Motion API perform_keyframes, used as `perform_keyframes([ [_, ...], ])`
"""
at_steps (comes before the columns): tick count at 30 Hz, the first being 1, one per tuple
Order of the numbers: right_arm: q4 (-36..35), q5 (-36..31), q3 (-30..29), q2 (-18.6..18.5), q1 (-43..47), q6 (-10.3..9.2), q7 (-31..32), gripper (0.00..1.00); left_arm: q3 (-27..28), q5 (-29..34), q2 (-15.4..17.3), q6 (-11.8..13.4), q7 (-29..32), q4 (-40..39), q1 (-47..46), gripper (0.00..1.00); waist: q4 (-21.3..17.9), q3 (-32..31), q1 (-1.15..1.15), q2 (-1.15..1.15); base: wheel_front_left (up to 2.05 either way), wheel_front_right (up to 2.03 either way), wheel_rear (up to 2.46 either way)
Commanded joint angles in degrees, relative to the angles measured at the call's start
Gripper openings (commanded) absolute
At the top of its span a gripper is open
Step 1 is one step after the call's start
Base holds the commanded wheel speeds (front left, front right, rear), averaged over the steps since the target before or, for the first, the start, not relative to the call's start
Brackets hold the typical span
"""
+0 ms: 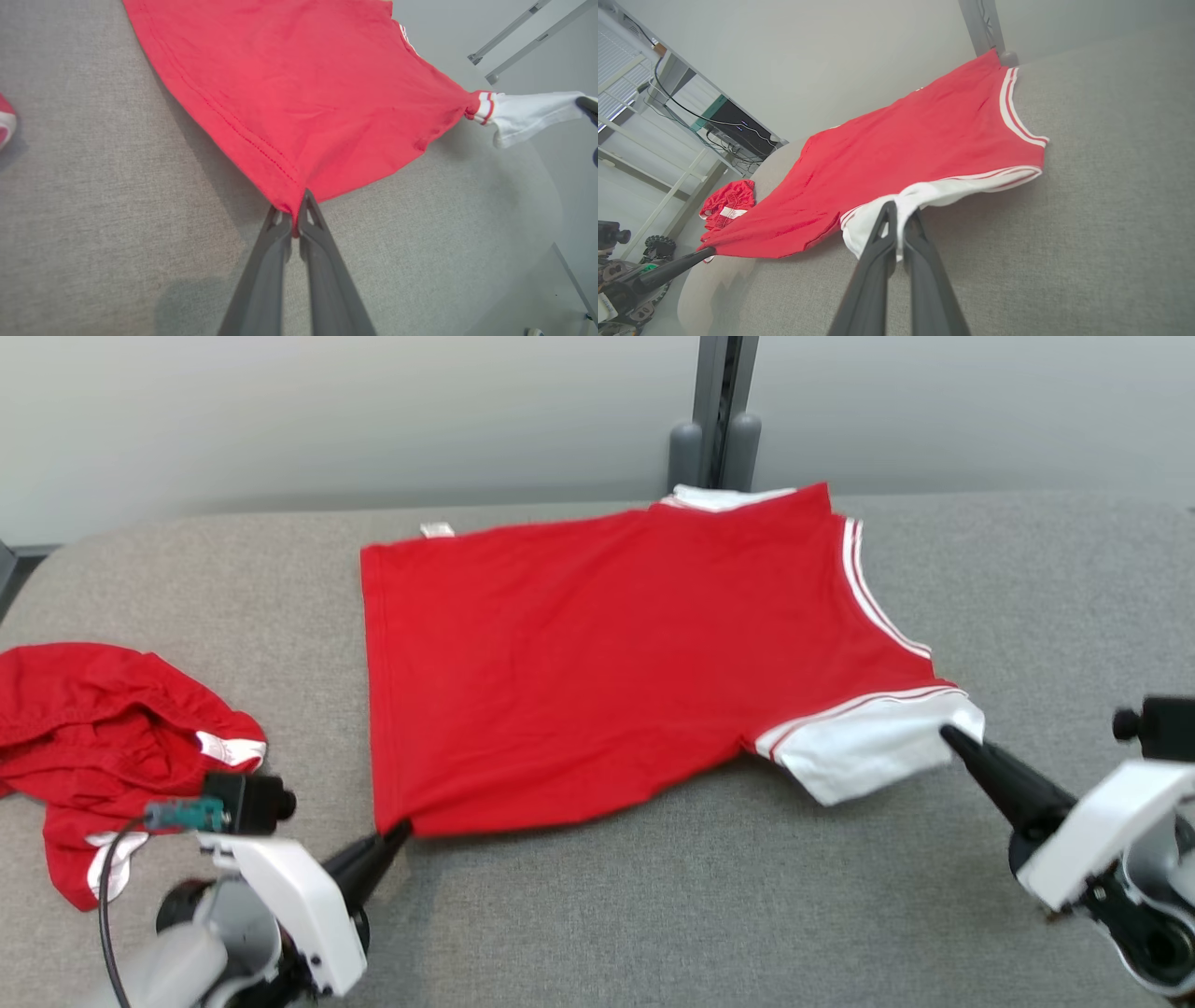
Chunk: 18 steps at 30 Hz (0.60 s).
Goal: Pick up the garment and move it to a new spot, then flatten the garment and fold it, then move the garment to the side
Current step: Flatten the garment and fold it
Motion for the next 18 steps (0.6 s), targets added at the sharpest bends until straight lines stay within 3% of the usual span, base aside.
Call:
perform_keyframes([
  [1, -1.24, 0.78, -0.06, -1.35, 2.4, 0.13, -0.33, 0.0, 0.29, -0.82, 0.95, 1.01, -0.86, -1.45, 2.27, 0.0, 0.19, -1.59, 0.0, 0.0, 0.0, 0.0, 0.0],
  [12, -7.75, 6.21, -0.6, -7.16, 14.41, 0.12, -0.9, 0.0, 0.64, -2.72, 4.41, 6.47, -3.98, -8.63, 11.88, 0.0, 0.27, -3.07, 0.0, 0.0, 0.0, 0.0, 0.0],
  [18, -11.3, 8.66, -0.39, -8.72, 17.8, 0.12, -0.19, 0.0, 0.77, -2.39, 4.85, 7.94, -4.93, -9.13, 13.15, 0.0, 0.51, -2.0, 0.0, 0.0, 0.0, 0.0, 0.0],
])
